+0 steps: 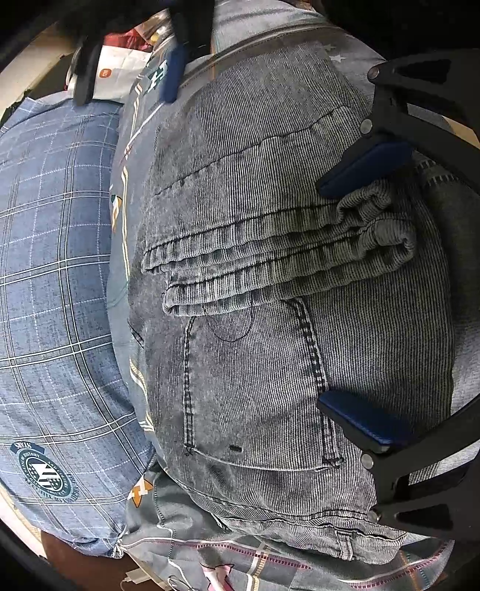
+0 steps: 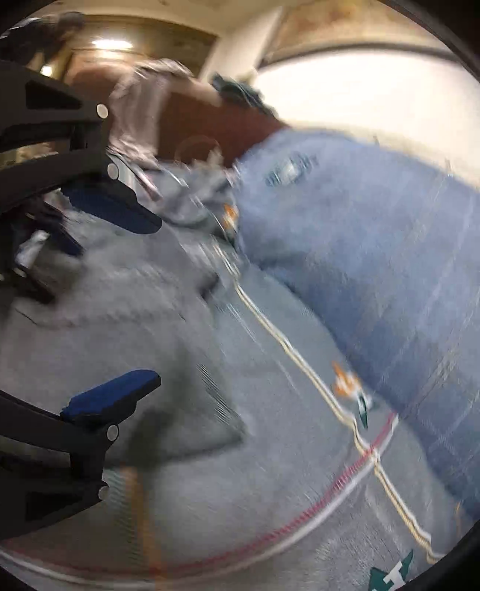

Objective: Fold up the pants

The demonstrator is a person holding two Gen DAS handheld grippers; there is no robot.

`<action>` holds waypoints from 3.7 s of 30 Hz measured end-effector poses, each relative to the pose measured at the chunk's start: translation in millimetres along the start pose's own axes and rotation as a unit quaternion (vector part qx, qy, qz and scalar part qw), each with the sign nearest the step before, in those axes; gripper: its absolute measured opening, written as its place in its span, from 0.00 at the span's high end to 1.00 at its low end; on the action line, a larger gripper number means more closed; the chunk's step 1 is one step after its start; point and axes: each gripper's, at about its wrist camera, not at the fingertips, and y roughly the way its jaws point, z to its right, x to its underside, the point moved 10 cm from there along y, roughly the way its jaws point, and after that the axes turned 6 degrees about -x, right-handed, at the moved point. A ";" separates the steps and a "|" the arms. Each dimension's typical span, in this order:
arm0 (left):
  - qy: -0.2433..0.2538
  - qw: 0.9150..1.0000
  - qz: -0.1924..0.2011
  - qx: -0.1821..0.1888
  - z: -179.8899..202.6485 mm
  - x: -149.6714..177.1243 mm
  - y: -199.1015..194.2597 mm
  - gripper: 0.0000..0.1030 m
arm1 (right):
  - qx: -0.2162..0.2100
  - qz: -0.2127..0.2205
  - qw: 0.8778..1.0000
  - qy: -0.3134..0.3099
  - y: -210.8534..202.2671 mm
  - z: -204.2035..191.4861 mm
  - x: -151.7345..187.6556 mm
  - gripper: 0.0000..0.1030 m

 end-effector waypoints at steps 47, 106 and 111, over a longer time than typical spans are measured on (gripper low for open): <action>-0.432 0.900 -0.038 0.057 -210.5 56.6 -7.6 0.64 | 0.065 0.038 0.994 -0.077 -5.0 -3.5 38.5 0.12; -0.334 0.943 -0.015 -0.003 -199.8 50.2 -8.3 0.67 | 0.073 -0.103 0.987 -0.095 143.0 -82.0 74.8 0.01; -0.314 0.949 -0.012 -0.032 -197.8 48.9 -6.5 0.67 | 0.090 -0.078 0.986 -0.116 82.3 -60.2 74.2 0.01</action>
